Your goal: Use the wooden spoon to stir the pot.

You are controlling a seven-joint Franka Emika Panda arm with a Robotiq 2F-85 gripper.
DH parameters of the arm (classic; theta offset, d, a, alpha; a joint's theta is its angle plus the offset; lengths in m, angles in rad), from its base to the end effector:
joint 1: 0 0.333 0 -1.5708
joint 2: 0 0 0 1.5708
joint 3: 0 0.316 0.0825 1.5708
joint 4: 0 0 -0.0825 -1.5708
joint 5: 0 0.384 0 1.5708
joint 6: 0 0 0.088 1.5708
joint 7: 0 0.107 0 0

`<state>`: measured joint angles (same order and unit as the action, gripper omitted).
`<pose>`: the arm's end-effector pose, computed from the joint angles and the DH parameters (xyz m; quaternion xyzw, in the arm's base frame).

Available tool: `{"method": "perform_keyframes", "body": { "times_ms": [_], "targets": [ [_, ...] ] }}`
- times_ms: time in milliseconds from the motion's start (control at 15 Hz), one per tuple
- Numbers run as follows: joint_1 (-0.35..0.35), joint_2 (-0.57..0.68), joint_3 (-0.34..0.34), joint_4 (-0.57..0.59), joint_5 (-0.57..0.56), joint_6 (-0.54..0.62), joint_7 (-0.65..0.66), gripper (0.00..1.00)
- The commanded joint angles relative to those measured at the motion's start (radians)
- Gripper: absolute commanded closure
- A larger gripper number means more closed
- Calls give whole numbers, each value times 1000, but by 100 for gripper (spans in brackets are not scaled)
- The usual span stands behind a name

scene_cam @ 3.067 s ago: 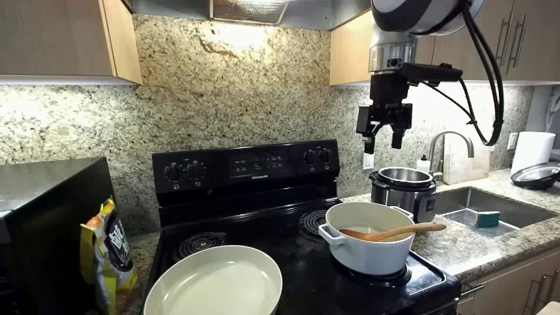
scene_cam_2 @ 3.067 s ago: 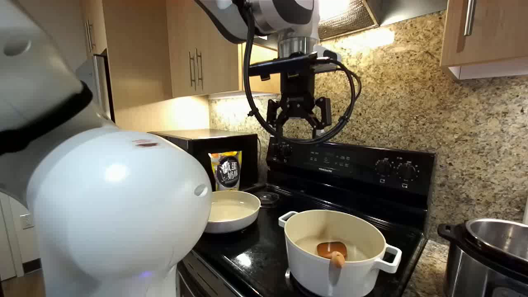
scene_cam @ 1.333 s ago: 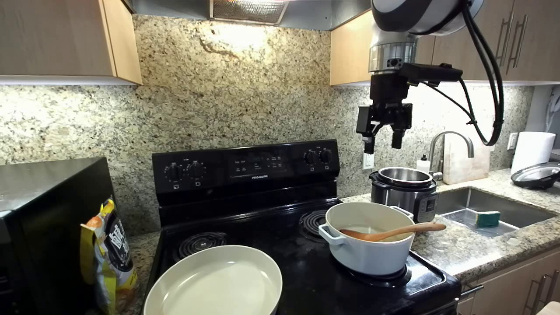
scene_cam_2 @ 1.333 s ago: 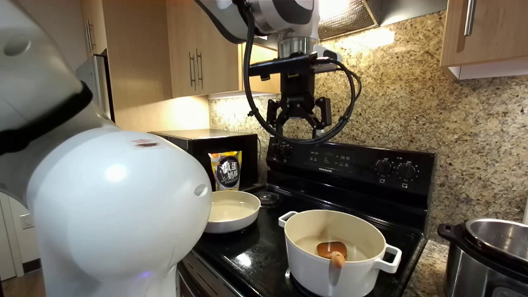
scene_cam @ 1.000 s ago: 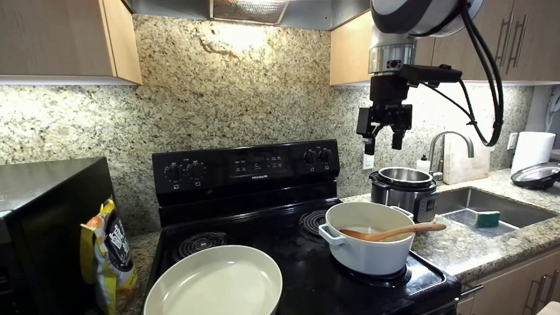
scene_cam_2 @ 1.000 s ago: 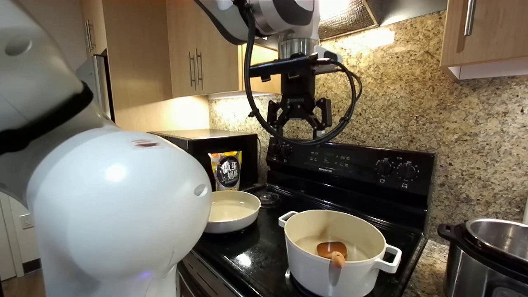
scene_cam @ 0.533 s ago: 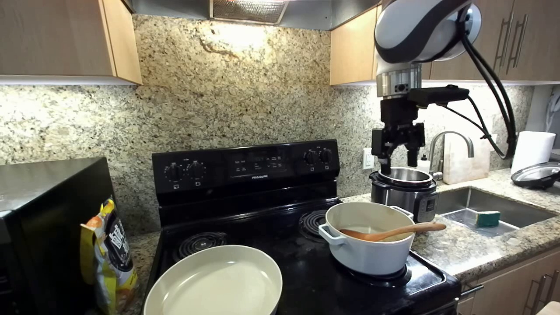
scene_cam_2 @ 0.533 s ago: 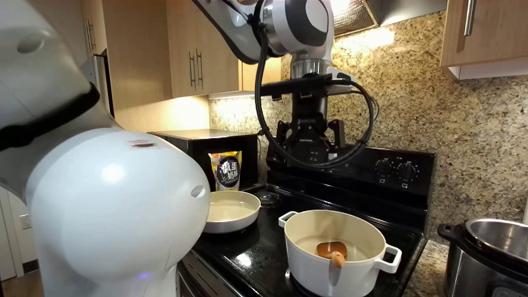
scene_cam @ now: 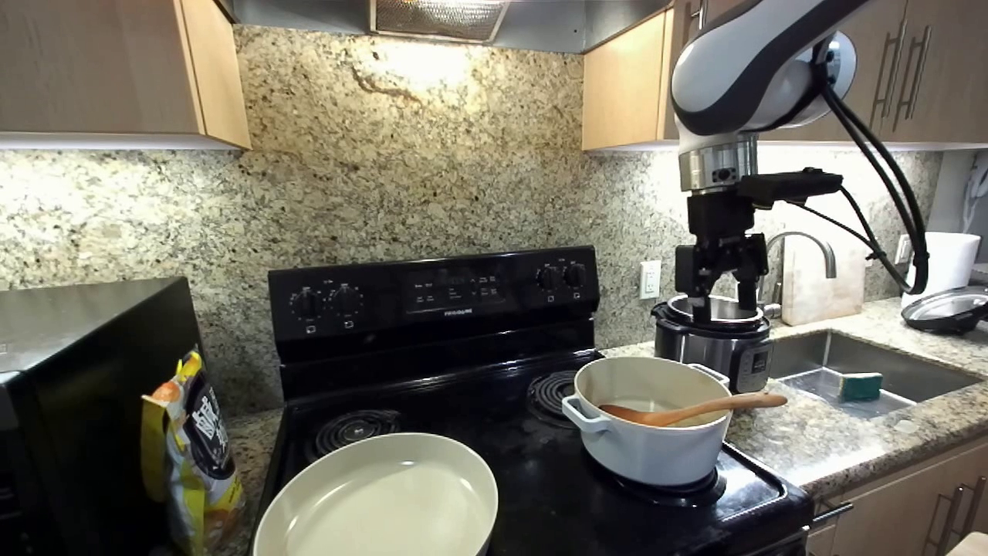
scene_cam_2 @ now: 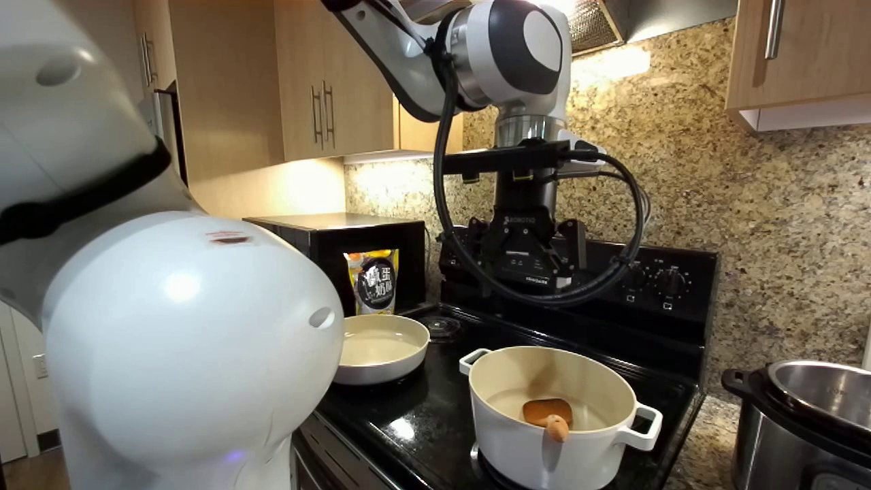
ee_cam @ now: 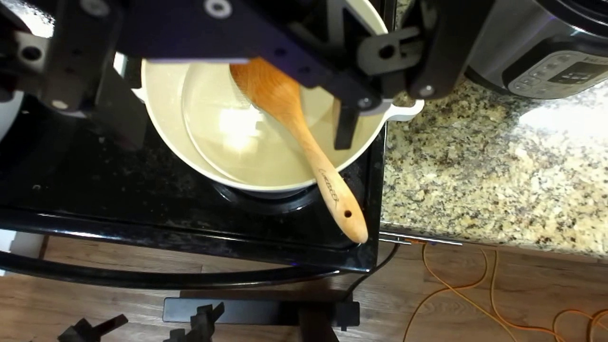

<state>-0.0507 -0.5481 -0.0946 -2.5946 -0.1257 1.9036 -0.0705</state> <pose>0.3524 -0.0603 0.4240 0.9969 -0.0039 -0.0746 0.0258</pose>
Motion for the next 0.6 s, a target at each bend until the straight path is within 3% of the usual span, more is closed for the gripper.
{"method": "perform_keyframes", "body": {
  "times_ms": [0,533],
  "targets": [
    [-12,21,8,3,-4,0,2,0],
    [-42,219,5,9,-170,26,-15,0]
  ]
}}
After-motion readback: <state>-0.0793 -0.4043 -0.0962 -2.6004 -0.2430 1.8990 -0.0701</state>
